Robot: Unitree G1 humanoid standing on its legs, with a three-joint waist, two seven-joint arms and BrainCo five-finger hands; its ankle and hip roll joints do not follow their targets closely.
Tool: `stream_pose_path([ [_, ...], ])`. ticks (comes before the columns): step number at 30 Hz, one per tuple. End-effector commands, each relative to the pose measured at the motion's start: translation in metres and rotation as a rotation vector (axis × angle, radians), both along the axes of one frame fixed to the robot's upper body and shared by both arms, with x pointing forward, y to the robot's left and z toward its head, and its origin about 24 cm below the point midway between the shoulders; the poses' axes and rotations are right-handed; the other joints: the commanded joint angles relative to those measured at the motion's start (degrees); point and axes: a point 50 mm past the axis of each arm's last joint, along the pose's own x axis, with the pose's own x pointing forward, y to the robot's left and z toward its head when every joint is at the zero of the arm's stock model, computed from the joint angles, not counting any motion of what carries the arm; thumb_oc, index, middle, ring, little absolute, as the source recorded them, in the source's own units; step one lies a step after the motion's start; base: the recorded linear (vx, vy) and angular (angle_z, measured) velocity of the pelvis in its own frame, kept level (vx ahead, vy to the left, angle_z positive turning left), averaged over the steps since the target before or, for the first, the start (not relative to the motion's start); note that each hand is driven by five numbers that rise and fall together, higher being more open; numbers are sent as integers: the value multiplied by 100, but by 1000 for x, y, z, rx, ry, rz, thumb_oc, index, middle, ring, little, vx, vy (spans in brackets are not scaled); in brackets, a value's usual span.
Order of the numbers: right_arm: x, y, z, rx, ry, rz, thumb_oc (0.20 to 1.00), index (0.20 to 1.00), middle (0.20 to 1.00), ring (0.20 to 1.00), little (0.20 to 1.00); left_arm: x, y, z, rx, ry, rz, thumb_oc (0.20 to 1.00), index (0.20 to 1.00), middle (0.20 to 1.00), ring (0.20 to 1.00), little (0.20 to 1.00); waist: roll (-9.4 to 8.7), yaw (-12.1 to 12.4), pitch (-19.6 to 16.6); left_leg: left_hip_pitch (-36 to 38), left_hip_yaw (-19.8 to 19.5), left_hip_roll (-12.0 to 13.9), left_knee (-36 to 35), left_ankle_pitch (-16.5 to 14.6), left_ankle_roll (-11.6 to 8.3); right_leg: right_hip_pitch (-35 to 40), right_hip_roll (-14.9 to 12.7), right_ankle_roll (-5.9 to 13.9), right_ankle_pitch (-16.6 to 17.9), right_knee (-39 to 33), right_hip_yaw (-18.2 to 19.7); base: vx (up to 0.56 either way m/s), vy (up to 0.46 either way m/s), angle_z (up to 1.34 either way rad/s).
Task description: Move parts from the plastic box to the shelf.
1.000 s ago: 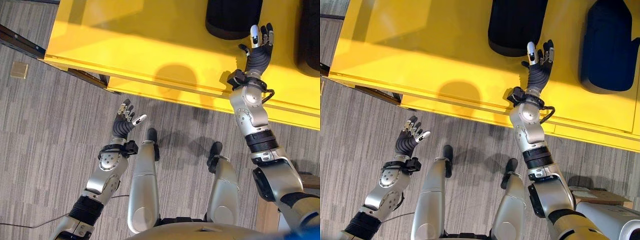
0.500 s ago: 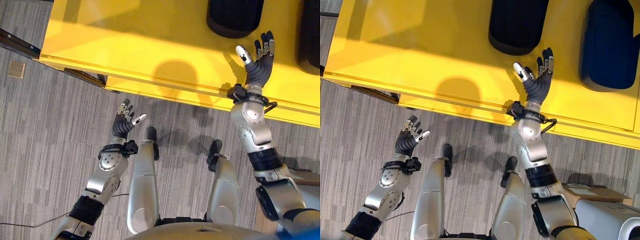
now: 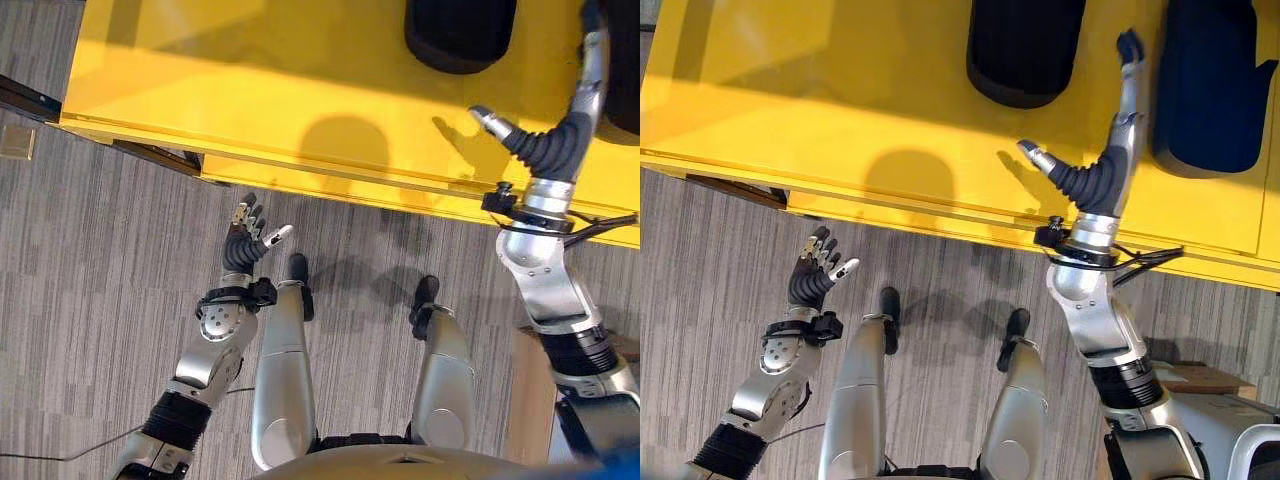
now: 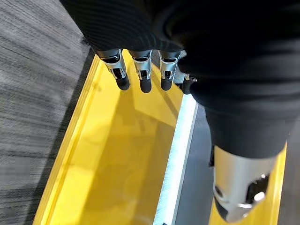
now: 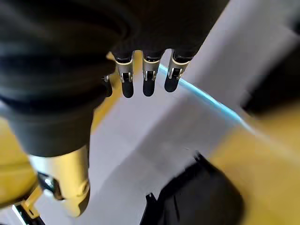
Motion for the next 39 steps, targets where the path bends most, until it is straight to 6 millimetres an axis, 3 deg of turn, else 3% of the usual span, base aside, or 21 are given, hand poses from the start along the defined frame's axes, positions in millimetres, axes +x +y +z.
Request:
stream_pose_path([
  [1,-8,-4,29,-114,-155,-104,1000,1000,1000,1000,1000,-7,2,27,40,-153,-21,1000,1000,1000,1000,1000,-67,165,-212,103,-144,213,-283,68,-225,445,35,-7,-193,230,26,4,-33,2],
  [3,-5,-3,40,-194,-175,-148,1000,1000,1000,1000,1000,-6,3,26,47,-148,-37,1000,1000,1000,1000,1000,-81,209,-227,77,-127,183,-318,220,-171,450,13,-38,-51,188,-31,-36,-2,4],
  [4,-5,-3,40,-194,-175,-147,1000,1000,1000,1000,1000,-6,3,25,47,-148,-36,1000,1000,1000,1000,1000,-88,204,-253,128,-158,189,-300,84,-220,495,30,2,-157,212,0,-73,22,5],
  [6,0,-4,52,-265,-166,-175,1000,1000,1000,1000,1000,-7,6,24,50,-139,-38,1000,1000,1000,1000,1000,-114,272,-259,100,-147,174,-324,217,-177,495,14,-40,-48,165,-47,4,-8,6],
  [7,1,-4,55,-271,-162,-172,1000,1000,1000,1000,1000,-8,7,23,47,-138,-37,1000,1000,1000,1000,1000,-130,286,-293,160,-177,183,-313,82,-227,549,27,2,-153,187,-27,74,-31,8],
  [9,5,-7,66,-337,-146,-211,1000,1000,1000,1000,1000,-7,9,22,46,-131,-42,1000,1000,1000,1000,1000,-148,316,-268,110,-152,175,-320,209,-186,529,9,-41,-37,147,-70,3,-7,7],
  [10,6,-8,70,-337,-147,-209,1000,1000,1000,1000,1000,-8,10,20,46,-126,-41,1000,1000,1000,1000,1000,-164,331,-304,160,-185,181,-296,75,-238,579,24,-1,-140,169,-44,8,0,5],
  [16,22,-9,87,-395,-71,-227,1000,1000,1000,1000,1000,-9,12,15,33,-103,-58,1000,1000,1000,1000,1000,-193,445,-298,231,-185,175,-326,78,-245,681,29,-12,-143,131,-58,2,-1,2],
  [17,23,-9,87,-395,-72,-227,1000,1000,1000,1000,1000,-9,12,15,32,-105,-58,1000,1000,1000,1000,1000,-183,446,-265,186,-154,168,-344,213,-196,641,12,-51,-36,106,-88,0,0,0],
  [18,28,-7,89,-390,-27,-188,1000,1000,1000,1000,1000,-9,13,15,33,-104,-65,1000,1000,1000,1000,1000,-190,466,-277,264,-185,170,-325,63,-252,727,27,-21,-159,124,-56,0,0,0],
  [28,58,-4,85,-307,171,-62,1000,1000,1000,1000,1000,-9,14,14,28,-91,-78,1000,1000,1000,1000,1000,-148,552,-188,391,-143,164,-362,81,-245,826,12,-46,-139,91,-79,7,0,0],
  [39,67,-8,79,-144,274,107,1000,1000,1000,1000,1000,-10,15,13,34,-75,-82,1000,1000,1000,1000,1000,-152,531,-132,424,-117,173,-365,97,-234,840,2,-56,-123,96,-66,-1,0,0],
])
